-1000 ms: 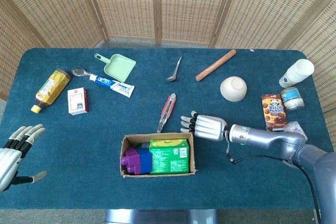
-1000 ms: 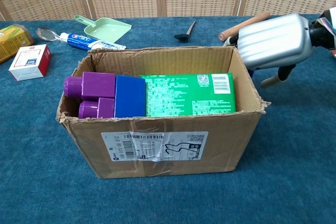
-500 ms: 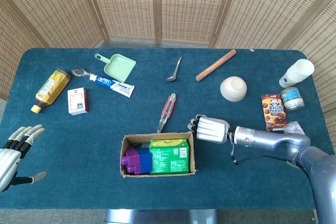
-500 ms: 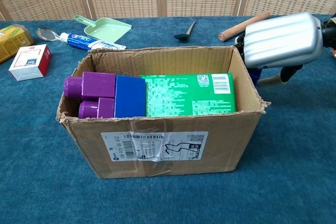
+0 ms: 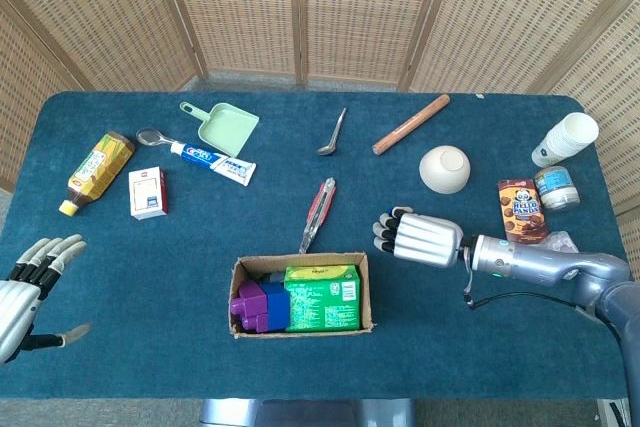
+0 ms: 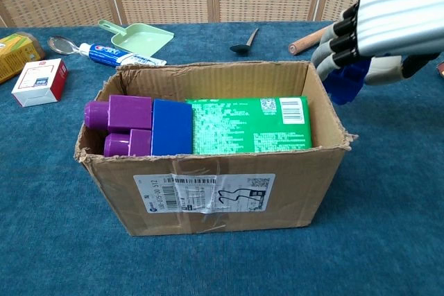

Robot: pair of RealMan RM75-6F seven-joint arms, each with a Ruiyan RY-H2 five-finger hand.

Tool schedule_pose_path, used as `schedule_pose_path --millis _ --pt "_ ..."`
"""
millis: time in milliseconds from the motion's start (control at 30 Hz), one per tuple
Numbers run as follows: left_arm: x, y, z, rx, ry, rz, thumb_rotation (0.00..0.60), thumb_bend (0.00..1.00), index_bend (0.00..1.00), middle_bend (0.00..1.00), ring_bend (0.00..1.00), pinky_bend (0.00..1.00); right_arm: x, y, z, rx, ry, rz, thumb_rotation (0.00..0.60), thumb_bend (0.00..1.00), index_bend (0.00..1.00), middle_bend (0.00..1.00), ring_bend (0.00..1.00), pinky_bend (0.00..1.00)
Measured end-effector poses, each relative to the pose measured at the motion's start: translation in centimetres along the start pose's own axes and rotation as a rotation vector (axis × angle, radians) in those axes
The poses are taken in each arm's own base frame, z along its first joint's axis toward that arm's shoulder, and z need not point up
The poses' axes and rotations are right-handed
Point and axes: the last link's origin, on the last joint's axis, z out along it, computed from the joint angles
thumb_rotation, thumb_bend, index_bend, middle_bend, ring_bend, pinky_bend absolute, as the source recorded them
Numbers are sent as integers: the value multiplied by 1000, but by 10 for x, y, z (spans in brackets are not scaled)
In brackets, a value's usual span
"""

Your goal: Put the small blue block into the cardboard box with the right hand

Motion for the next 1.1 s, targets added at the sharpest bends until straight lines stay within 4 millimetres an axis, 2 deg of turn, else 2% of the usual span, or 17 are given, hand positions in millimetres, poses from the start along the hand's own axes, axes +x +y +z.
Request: schedule_pose_path --millis 633,900,1100 --pt "2 -1 4 -20 -3 -12 600 68 28 0 0 49 59 15 -64 -65 40 -132 600 478 422 437 340 515" --pt "1 -2 6 -14 -6 -14 600 69 27 0 0 49 75 0 -61 -25 101 -105 600 480 422 437 341 517" --pt "0 -3 7 -9 -10 -10 600 68 27 0 0 49 88 -10 -41 41 154 -107 600 488 421 438 341 517"
